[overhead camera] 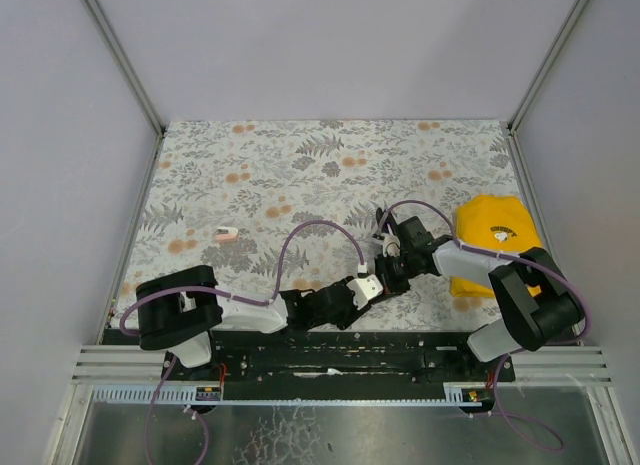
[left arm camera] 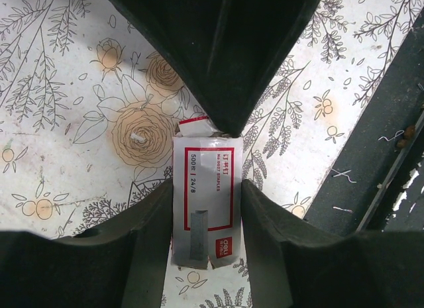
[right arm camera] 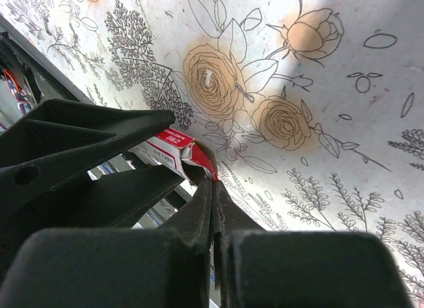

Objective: Load the staples into the stapler

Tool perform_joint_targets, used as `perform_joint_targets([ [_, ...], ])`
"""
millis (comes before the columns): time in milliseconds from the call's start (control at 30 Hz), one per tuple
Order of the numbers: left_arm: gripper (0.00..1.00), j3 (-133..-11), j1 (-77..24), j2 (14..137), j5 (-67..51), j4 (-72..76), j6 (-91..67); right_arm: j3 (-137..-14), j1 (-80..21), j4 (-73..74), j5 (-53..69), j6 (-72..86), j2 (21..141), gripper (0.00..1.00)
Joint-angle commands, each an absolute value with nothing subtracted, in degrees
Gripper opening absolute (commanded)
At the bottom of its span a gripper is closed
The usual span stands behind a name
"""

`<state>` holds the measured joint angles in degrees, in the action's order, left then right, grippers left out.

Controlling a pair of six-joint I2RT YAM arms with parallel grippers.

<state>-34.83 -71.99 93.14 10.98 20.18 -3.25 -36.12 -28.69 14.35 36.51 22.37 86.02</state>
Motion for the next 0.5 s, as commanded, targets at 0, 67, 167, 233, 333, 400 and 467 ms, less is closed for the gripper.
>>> perform_joint_targets([
  [0,0.41,-35.08,-72.50,94.38,12.33,17.13,-1.84,-36.21,-27.87,13.74,34.35,22.94,83.19,0.00],
  [67,0.40,-34.98,-72.51,94.35,12.39,17.06,-1.84,-36.28,-27.63,14.08,33.37,22.93,82.63,0.00],
  [167,0.40,-34.90,-72.59,94.36,12.48,16.99,-1.72,-36.04,-27.26,14.19,32.82,23.02,82.07,0.00],
  [233,0.40,-34.89,-72.57,94.24,12.72,17.02,-1.74,-36.04,-27.08,14.43,32.42,22.90,81.93,0.00],
  [333,0.39,-34.82,-72.54,94.19,12.71,16.89,-1.50,-35.96,-26.70,14.97,31.77,22.67,81.85,0.00],
  [400,0.39,-34.81,-72.61,94.17,12.82,16.84,-1.45,-35.95,-26.56,15.35,31.37,22.48,81.78,0.00],
  [467,0.39,-34.83,-72.58,94.22,12.91,16.77,-1.35,-35.95,-26.32,15.74,30.85,22.28,81.66,0.00],
])
